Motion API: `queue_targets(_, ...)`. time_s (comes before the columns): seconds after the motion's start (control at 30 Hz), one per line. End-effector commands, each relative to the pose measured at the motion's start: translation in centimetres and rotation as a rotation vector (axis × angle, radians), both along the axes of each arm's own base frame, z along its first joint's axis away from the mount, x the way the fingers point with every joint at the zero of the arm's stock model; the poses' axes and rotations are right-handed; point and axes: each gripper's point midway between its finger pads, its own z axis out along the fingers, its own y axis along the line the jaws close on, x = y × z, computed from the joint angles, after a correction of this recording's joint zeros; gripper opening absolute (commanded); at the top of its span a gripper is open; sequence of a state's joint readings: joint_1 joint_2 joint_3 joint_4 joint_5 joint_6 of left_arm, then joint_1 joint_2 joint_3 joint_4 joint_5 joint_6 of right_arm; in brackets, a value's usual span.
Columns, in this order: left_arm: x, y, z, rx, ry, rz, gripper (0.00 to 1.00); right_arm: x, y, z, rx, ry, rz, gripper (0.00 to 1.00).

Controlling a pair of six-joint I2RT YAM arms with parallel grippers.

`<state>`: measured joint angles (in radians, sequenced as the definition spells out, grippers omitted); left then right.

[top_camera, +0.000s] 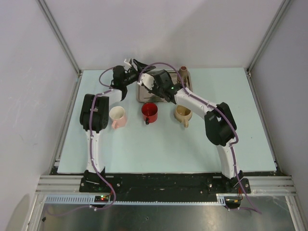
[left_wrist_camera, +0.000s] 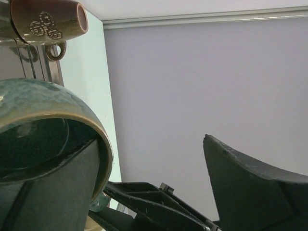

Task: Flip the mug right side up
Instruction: Turn over the cup on the tray.

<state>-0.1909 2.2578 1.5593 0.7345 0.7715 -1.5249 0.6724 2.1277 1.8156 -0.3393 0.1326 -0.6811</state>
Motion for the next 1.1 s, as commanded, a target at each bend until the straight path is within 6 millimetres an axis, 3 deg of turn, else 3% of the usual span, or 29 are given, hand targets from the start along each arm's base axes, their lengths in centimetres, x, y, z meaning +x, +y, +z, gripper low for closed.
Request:
queue_targets(0.0, -0.7, 1.5, 8.0, -0.055, -0.219, 0.016, 0.92, 1.3, -0.1, 6.1, 0.101, -0.102, -0.039, 0.0)
queue_targets(0.13, -0.8, 2.1, 8.7, -0.059, -0.226, 0.024, 0.99, 1.6, -0.4, 6.1, 0.106, -0.102, -0.053, 0.0)
queue_targets(0.37, -1.0, 3.7, 10.0, -0.059, -0.247, 0.051, 1.0, 2.4, -1.6, 6.6, 0.109, -0.121, -0.093, 0.0)
queue_targets(0.63, -1.1, 5.6, 9.8, -0.042, -0.246, 0.079, 1.0, 3.1, -2.4, 6.7, 0.129, -0.123, -0.122, 0.0)
queue_targets(0.83, -1.3, 6.5, 10.7, -0.035, -0.272, 0.098, 1.0, 3.5, -2.8, 6.9, 0.132, -0.12, -0.143, 0.0)
queue_targets(1.07, -1.4, 7.7, 11.3, -0.014, -0.305, 0.113, 1.0, 4.5, -5.5, 5.2, 0.146, -0.058, -0.197, 0.0)
